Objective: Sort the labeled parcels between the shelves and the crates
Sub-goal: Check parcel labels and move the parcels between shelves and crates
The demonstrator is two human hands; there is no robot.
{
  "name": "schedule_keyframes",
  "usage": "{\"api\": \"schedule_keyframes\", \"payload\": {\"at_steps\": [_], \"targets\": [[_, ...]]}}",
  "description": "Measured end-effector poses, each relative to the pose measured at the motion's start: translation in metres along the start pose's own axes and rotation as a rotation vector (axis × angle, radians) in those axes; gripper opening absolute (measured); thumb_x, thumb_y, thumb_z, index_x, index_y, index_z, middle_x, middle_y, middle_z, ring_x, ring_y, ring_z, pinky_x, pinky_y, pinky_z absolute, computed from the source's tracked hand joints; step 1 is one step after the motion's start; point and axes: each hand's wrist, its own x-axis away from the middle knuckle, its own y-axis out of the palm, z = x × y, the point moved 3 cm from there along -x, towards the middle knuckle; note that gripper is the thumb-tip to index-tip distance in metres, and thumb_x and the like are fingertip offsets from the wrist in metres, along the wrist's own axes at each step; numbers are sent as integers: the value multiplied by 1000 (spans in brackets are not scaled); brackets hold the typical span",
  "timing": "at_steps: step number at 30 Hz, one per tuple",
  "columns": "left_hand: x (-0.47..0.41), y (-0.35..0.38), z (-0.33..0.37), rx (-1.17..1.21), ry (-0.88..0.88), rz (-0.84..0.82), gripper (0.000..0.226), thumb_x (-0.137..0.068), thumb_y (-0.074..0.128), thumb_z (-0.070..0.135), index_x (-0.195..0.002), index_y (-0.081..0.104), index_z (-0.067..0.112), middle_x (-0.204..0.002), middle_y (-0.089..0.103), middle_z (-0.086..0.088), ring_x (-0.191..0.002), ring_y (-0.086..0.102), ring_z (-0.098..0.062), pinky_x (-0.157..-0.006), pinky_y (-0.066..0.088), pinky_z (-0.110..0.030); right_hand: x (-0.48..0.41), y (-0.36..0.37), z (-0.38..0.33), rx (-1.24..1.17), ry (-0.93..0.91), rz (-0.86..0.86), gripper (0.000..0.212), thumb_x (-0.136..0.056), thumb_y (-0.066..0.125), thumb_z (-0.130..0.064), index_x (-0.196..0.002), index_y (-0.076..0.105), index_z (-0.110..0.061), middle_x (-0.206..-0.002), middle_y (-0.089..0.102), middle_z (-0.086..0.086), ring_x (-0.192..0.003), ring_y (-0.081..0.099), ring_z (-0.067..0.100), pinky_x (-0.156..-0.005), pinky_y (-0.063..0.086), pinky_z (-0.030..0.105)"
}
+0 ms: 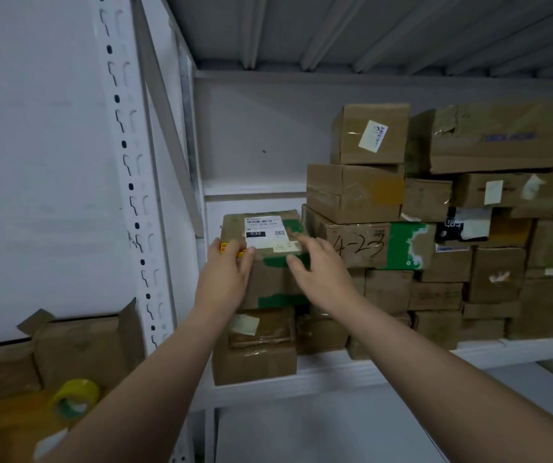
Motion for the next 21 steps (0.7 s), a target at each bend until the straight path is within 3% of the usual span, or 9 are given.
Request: {"api": "schedule_keyframes", "payload": {"at_steps": [2,4,5,7,9,11,13,17,21], "targets": [[14,0,0,142,8,64,26,-100,40,36,-116,53,20,-129,46,-7,-113,51,-21,-80,53,-27,5,2,4,-86,7,-5,41,-98,47,-33,-135,47,-17,-137,48,3,-118,43,9,-85,33,6],[27,0,-1,313,-78,116,15,-99,46,29,-111,47,20,-117,54,-5,-102,57,-16,-67,52,-19,11,3,7,-179,7,1,37,-98,48,-26,-134,47,-18,-138,47,2,-112,38,2,-74,31,-2],[33,-1,-2,417,-148,117,16,-97,50,26,-109,41,20,-114,56,-5,-96,59,-14,-64,54,-22,15,2,8,-235,5,2,38,-98,50,-22,-136,45,-19,-140,44,1,-114,36,0,-77,32,-2],[39,-5,-3,650,-212,101,29,-95,55,16,-114,34,18,-117,55,-4,-100,59,-11,-80,57,-34,22,0,10,-368,15,-12,48,-96,54,-14,-140,38,-23,-146,37,0,-125,34,3,-95,38,11],[45,-12,-7,797,-193,94,52,-92,58,10,-133,29,22,-128,47,6,-113,54,-4,-93,50,-29,29,-2,9,-465,15,-8,63,-92,59,-11,-145,28,-24,-148,30,-4,-131,30,3,-107,36,22],[53,-19,-14,854,-147,75,69,-91,59,9,-146,21,28,-136,43,14,-120,51,-1,-95,47,-22,36,-3,6,-469,-30,21,78,-89,64,-13,-149,16,-26,-141,23,-15,-122,24,-12,-100,26,1],[61,-25,-21,885,-110,54,69,-90,59,6,-147,25,27,-137,48,10,-121,52,-4,-95,48,-24,41,-1,3,-436,-66,15,88,-88,67,-14,-152,7,-23,-134,16,-17,-113,22,-18,-87,18,-11],[73,-32,-26,956,-102,62,66,-89,59,-1,-143,31,24,-130,56,10,-115,56,-3,-84,50,-16,50,6,0,-419,-73,-24,87,-87,67,-12,-152,10,-20,-132,16,-11,-117,27,-7,-87,18,-12],[78,-36,-23,922,-78,77,62,-89,59,1,-135,35,35,-124,57,19,-113,57,1,-83,50,-15,53,8,1,-437,-82,-24,87,-86,68,-9,-151,13,-21,-131,16,-12,-110,27,-16,-85,18,-12]]}}
